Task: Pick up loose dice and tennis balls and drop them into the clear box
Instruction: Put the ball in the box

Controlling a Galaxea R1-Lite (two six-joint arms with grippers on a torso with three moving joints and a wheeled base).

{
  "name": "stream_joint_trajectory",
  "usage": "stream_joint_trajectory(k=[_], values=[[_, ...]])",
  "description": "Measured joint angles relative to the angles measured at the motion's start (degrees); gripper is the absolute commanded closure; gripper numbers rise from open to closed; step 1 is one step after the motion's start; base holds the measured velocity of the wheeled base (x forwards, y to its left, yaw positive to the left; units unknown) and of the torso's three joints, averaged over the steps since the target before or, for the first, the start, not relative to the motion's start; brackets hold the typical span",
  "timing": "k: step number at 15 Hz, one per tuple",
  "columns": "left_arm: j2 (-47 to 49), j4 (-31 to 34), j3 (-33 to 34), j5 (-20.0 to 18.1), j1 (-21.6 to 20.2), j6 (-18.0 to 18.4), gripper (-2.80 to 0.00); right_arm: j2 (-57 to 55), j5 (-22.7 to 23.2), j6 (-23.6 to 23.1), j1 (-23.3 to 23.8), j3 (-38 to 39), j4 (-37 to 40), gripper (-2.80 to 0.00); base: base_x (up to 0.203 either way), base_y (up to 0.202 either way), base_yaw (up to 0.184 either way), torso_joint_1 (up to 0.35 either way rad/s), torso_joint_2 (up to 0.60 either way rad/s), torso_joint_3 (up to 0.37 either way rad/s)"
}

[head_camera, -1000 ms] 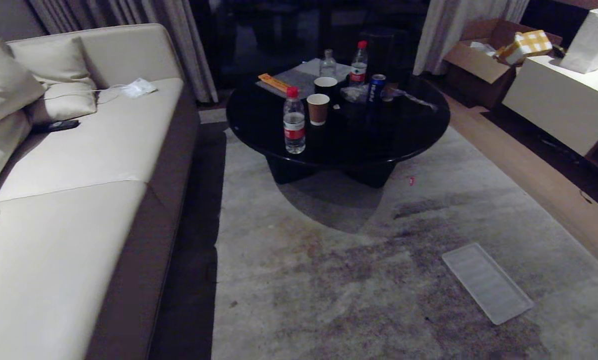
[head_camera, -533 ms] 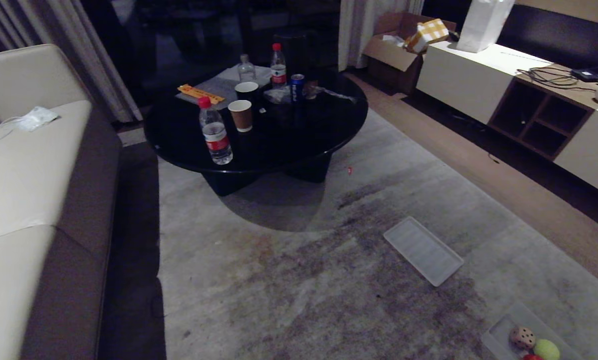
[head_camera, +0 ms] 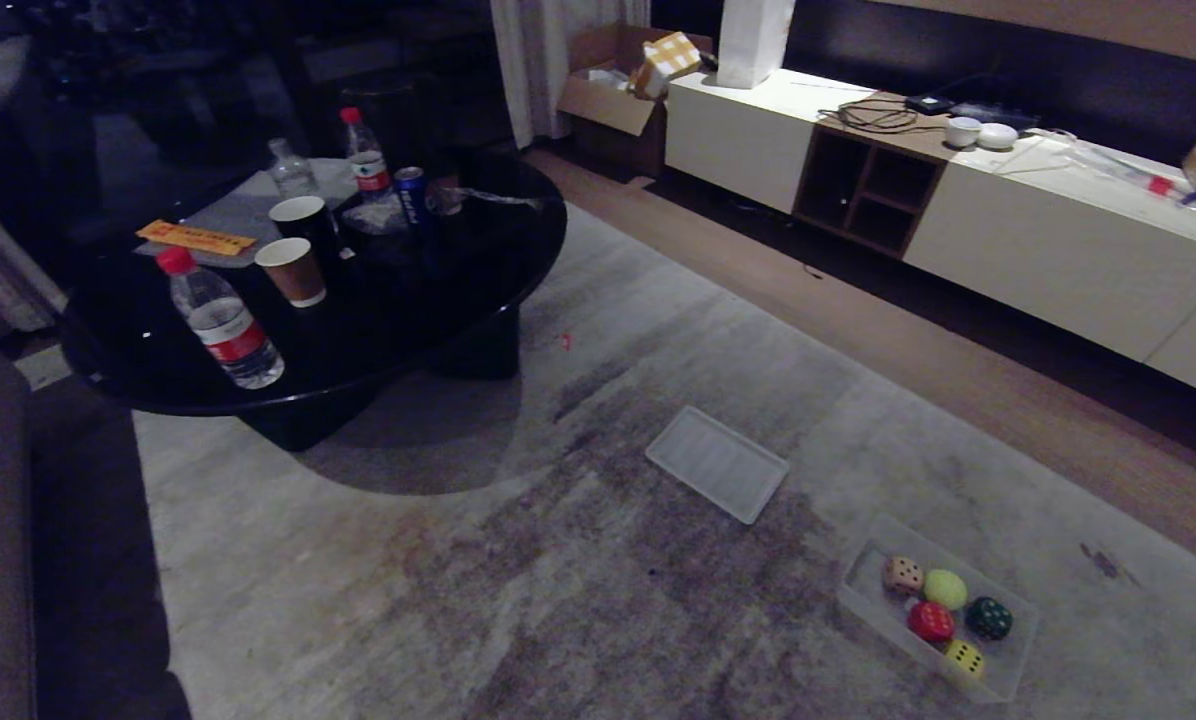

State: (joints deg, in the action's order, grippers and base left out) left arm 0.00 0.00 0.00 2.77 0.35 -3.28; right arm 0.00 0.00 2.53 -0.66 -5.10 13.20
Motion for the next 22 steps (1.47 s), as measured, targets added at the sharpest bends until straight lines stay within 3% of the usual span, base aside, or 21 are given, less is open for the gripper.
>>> stream_joint_trajectory(k=[7,12,22], values=[[0.00,0.00,0.00,0.01,0.00,-0.02,0.00,0.00,0.00,-0.06,-0.05,0.00,0.00,0.00,0.001,0.010,-0.137,0.002,0.00,0.003],[0.00,0.00,0.00,0.01,0.00,0.05,0.00,0.00,0.00,-0.03,0.02,0.00,0.00,0.00,0.000,0.000,0.000,0.001,0.00,-0.016],[0.00,0.00,0.00,-0.08,0.00,0.11,0.00,0.00,0.05,-0.03,0.00,0.00,0.00,0.00,0.000,0.000,0.000,0.004,0.00,-0.192]])
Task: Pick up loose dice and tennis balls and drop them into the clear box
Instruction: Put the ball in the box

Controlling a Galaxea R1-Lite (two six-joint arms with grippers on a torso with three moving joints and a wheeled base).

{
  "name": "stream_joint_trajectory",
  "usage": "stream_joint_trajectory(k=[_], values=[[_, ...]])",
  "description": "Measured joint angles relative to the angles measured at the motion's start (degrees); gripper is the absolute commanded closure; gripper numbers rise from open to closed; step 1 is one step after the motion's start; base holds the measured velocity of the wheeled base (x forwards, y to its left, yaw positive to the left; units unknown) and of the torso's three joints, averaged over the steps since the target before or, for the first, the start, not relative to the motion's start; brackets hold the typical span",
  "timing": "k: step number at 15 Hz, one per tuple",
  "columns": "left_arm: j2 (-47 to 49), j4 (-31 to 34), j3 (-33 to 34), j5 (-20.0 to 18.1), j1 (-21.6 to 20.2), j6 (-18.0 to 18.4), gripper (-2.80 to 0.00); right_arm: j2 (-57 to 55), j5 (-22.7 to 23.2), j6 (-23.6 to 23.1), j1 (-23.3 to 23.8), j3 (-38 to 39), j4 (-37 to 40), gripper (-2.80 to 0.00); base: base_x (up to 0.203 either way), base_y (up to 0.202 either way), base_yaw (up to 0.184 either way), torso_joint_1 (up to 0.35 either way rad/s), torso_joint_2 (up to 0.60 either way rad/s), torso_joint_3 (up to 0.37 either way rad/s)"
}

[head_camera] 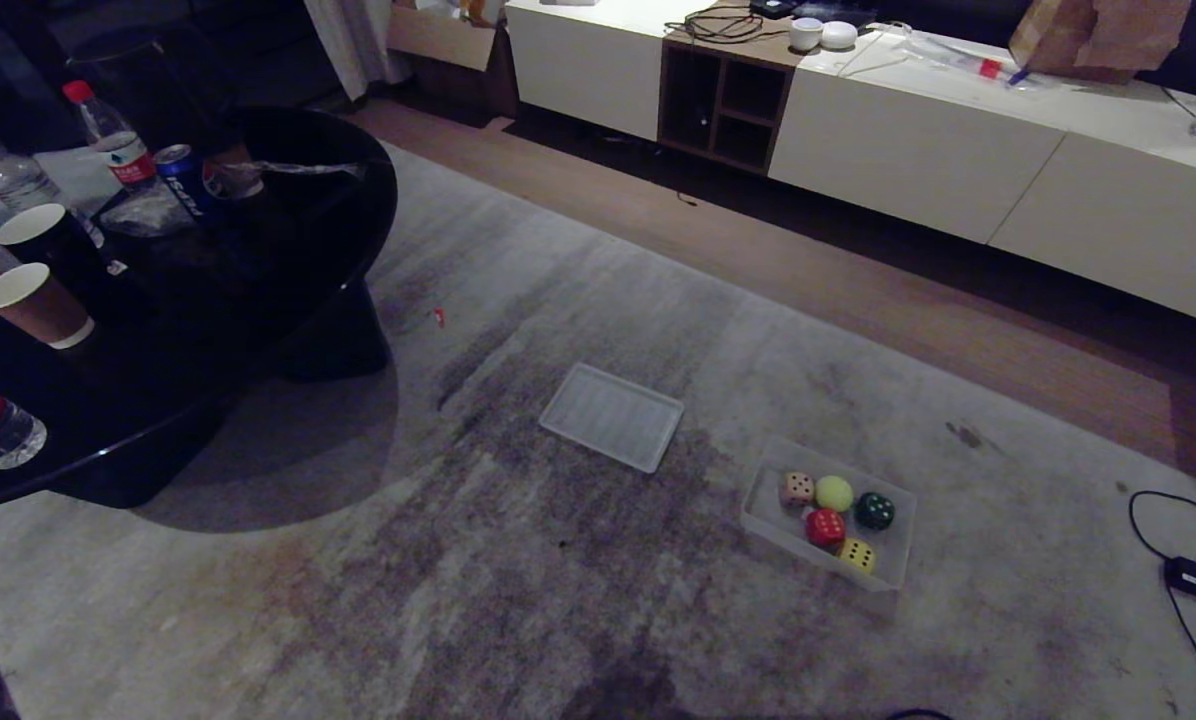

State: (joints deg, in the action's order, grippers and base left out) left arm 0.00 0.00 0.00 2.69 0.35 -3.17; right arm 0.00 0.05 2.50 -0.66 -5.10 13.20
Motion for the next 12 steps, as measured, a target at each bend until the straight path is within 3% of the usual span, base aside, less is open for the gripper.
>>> stream_joint_trajectory(k=[12], values=[[0.00,0.00,0.00,0.00,0.00,0.16,0.00,-0.02,0.00,0.02,-0.02,0.00,-0.01,0.00,0.000,0.000,0.000,0.001,0.00,-0.201]])
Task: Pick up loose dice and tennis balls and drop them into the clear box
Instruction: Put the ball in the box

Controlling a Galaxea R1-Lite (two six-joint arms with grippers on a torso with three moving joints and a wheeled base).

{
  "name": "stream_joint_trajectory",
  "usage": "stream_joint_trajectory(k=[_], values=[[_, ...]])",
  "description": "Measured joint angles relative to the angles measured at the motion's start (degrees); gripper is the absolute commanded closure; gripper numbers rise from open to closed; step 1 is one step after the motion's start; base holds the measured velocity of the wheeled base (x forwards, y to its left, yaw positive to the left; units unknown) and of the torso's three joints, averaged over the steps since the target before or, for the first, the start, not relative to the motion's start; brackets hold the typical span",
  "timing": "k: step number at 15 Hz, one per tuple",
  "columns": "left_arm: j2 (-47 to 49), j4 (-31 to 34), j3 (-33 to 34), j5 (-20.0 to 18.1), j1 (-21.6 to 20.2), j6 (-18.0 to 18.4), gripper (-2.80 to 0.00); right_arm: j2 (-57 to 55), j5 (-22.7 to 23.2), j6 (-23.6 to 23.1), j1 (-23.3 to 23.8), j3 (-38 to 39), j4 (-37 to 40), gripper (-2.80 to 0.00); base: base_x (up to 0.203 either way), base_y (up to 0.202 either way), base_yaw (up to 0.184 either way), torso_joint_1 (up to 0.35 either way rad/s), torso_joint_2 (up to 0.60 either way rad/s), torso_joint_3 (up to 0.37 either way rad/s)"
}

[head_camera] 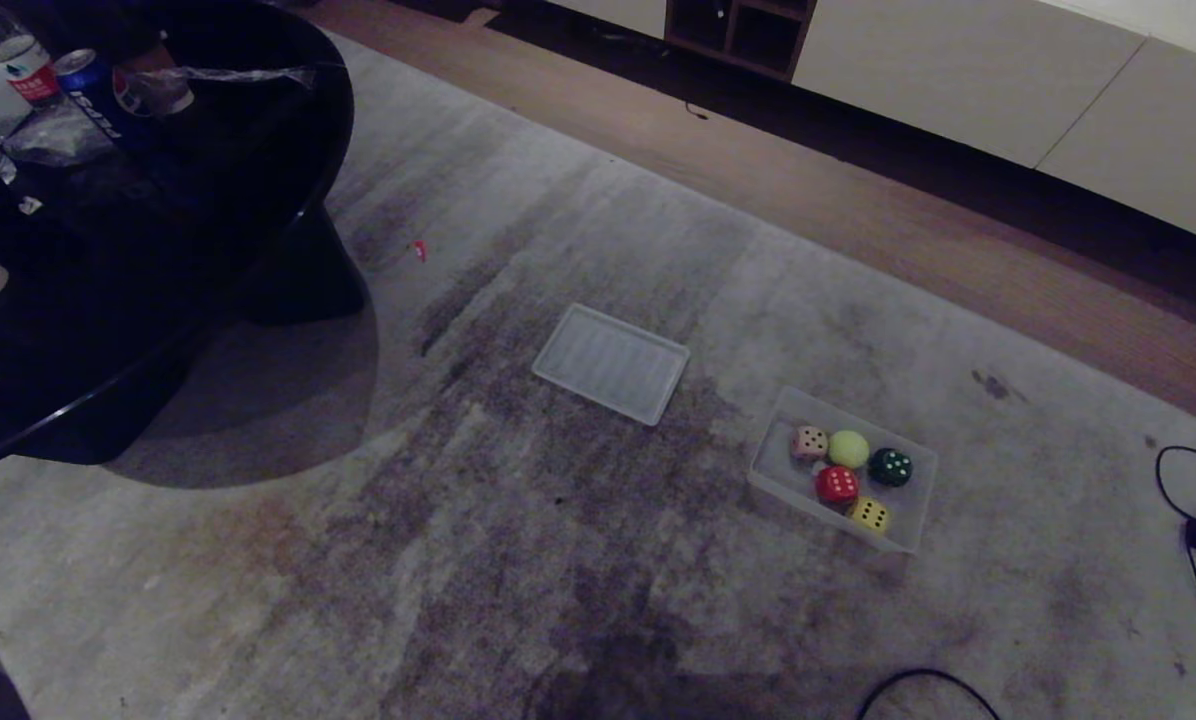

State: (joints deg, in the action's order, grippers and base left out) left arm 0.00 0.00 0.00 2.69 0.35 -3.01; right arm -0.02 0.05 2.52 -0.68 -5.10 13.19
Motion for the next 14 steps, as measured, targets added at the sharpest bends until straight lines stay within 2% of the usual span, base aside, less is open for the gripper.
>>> stream_joint_trajectory(k=[14], values=[[0.00,0.00,0.00,0.00,0.00,0.07,0.00,-0.09,0.02,0.00,0.00,0.00,0.00,0.00,0.000,0.000,0.000,0.003,0.00,-0.197]])
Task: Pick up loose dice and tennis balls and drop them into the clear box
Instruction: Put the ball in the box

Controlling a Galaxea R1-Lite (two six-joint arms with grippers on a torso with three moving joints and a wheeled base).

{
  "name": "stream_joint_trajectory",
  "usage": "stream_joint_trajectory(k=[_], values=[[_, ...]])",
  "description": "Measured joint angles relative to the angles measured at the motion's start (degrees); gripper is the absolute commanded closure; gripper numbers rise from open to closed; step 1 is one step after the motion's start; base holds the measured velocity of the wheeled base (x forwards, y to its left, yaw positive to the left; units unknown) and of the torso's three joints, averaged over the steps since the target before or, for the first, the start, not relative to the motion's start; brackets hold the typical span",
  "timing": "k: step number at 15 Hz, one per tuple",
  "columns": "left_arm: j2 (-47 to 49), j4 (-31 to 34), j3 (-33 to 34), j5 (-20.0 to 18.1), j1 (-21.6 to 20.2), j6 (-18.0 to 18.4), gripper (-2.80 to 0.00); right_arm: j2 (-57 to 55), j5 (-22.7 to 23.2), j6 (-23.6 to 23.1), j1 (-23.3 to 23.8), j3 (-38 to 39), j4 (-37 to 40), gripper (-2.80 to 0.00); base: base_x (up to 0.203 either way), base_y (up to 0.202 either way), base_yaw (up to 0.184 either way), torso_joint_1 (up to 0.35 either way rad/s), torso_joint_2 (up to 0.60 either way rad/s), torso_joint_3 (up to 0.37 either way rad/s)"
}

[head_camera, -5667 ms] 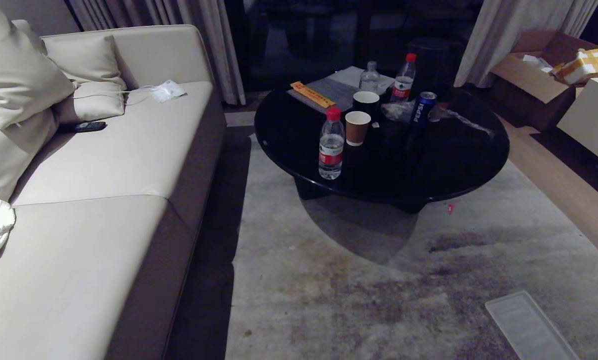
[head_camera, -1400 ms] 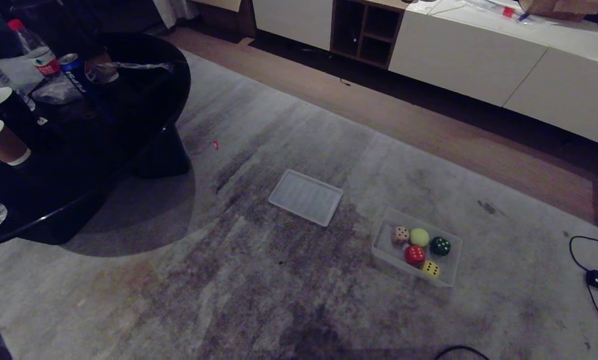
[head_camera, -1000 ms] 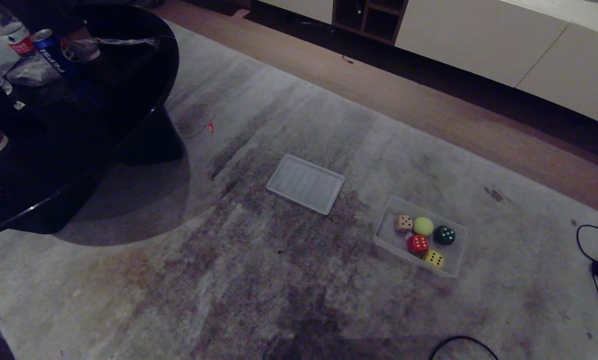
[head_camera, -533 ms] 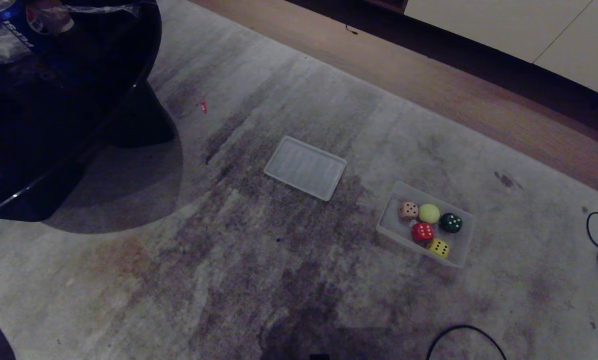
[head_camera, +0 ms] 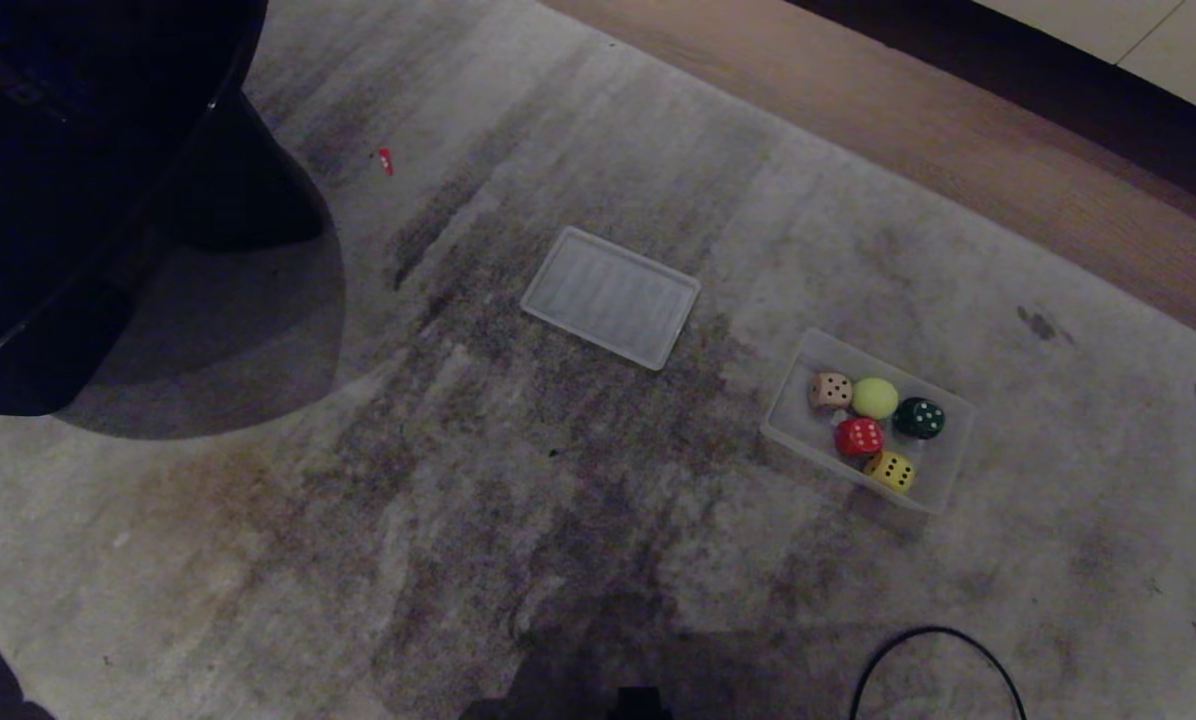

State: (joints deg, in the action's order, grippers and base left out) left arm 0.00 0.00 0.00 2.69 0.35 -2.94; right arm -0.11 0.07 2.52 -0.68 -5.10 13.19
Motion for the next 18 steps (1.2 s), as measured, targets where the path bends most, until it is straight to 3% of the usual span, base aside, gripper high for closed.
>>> stream_joint_trajectory(k=[18], values=[[0.00,0.00,-0.01,0.00,-0.02,0.16,0.00,-0.02,0.00,-0.05,0.00,0.00,0.01,0.00,0.000,0.000,0.000,0.002,0.00,-0.197]])
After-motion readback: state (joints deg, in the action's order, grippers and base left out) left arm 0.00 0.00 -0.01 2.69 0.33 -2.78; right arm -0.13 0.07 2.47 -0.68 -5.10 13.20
